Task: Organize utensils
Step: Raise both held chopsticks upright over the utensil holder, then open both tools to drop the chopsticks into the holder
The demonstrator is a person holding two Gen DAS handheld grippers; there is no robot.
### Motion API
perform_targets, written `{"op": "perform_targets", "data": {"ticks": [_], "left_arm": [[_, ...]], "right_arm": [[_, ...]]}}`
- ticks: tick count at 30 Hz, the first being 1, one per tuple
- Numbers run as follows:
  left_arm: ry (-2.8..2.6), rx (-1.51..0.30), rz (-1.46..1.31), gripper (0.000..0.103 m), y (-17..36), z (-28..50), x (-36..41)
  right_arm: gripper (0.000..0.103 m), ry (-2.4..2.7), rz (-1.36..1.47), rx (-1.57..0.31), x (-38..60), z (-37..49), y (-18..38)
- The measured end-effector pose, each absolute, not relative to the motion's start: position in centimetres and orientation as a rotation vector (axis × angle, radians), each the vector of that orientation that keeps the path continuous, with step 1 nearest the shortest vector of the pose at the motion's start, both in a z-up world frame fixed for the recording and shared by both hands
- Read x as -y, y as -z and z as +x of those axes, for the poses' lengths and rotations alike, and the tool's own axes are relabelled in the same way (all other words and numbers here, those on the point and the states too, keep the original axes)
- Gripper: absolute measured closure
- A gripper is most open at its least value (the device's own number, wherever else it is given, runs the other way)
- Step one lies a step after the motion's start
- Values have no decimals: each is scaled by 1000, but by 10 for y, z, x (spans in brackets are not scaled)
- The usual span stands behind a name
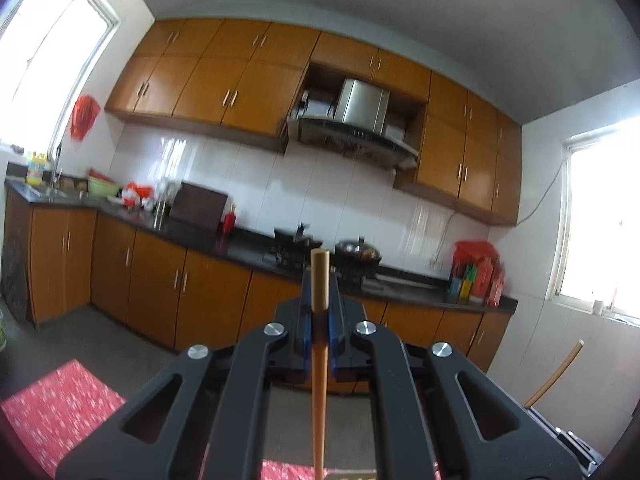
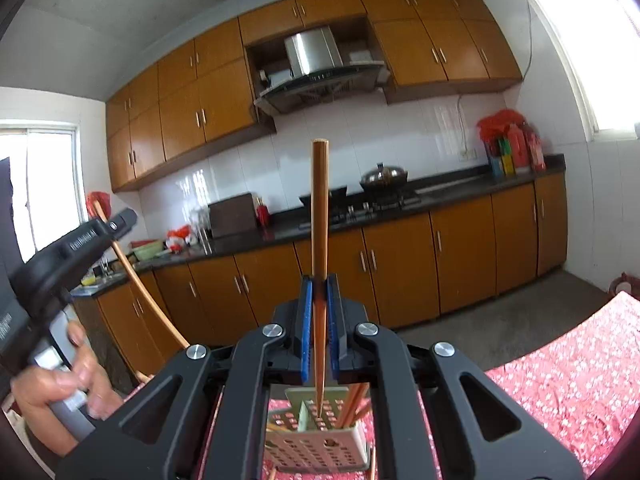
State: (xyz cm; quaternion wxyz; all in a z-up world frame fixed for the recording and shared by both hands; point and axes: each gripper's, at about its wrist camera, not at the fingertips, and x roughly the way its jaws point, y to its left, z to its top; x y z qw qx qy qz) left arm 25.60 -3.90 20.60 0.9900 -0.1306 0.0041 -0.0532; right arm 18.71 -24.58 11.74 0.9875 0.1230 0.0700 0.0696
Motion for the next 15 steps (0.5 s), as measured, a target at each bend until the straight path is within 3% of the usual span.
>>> {"op": "perform_targets", "data": {"ticks": [8,9,11,15], "left_arm": [[103,-88,-265,93,-171,266,32],[105,-93,-263,91,-170,266,30],[107,-100,-259,85,-170,262,26],[97,-101,-255,83,-179,252,18]], "right_arm": [[93,-163,258,-197,244,187,-104],[91,-163,257,-201,243,186,-105],[76,-154,256,-203,243,185,-108],[72,-140,254,-182,245,173,-118]]}}
